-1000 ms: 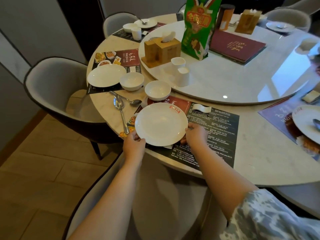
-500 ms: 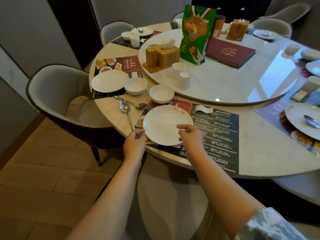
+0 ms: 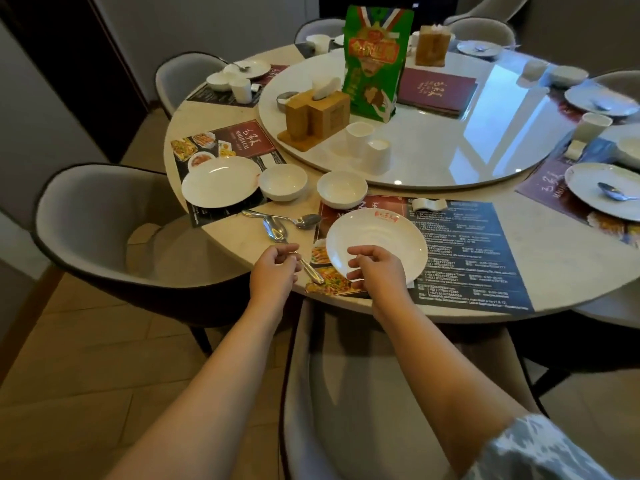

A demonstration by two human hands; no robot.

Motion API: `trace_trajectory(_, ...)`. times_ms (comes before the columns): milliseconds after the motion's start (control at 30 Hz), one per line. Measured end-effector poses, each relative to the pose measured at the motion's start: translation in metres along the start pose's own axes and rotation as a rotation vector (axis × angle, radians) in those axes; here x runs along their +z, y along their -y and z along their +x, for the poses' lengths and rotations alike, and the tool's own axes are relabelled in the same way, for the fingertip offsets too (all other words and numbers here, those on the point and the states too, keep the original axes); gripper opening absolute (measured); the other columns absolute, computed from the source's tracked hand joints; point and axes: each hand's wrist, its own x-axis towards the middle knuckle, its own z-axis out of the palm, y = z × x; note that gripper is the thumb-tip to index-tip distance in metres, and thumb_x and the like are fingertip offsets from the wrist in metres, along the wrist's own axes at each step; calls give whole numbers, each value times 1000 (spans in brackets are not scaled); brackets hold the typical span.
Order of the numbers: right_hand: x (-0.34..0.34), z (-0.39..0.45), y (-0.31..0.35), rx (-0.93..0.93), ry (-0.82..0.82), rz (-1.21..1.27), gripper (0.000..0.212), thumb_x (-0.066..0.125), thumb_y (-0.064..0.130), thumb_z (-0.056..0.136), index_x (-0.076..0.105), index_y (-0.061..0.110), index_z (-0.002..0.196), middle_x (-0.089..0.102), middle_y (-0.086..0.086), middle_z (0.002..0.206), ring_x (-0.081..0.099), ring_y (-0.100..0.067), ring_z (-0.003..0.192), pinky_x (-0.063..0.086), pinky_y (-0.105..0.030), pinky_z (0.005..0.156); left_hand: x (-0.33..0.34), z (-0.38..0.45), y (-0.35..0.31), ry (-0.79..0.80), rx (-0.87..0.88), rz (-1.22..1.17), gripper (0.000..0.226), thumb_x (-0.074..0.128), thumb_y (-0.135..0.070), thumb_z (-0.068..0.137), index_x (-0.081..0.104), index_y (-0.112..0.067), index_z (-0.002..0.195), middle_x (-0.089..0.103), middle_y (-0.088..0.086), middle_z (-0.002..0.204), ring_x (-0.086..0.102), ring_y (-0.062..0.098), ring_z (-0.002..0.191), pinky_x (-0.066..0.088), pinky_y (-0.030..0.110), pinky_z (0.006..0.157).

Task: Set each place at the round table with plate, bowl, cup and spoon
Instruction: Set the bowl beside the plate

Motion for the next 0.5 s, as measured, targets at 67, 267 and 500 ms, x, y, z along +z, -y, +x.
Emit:
trace_trajectory(67, 8, -1, 4, 7, -4, -4, 24, 49, 7, 97, 69, 17, 106, 67, -5, 97, 67, -20, 79, 54, -28, 66, -8, 4, -3, 0, 4, -26, 22, 50, -10, 98, 65, -21, 109, 66, 1, 107, 64, 15, 97, 55, 29, 80)
trace_trajectory(267, 38, 6, 18, -11, -26, -3, 23, 49, 8, 97, 68, 22, 100, 68, -4, 96, 68, -20, 82, 59, -31, 73, -29, 22, -5, 37, -4, -63, 21, 51, -11, 98, 66, -19, 110, 67, 2, 107, 65, 17, 98, 55, 27, 78)
trace_trajectory(500, 96, 23, 29, -11, -163, 84, 25, 48, 4, 95, 69, 17, 95, 69, -12, 89, 64, -22, 69, 58, -35, 63, -61, 91, -11, 169, 12, -15, 19, 53, -9, 95, 66, -22, 97, 69, 6, 102, 67, 18, 91, 56, 31, 79)
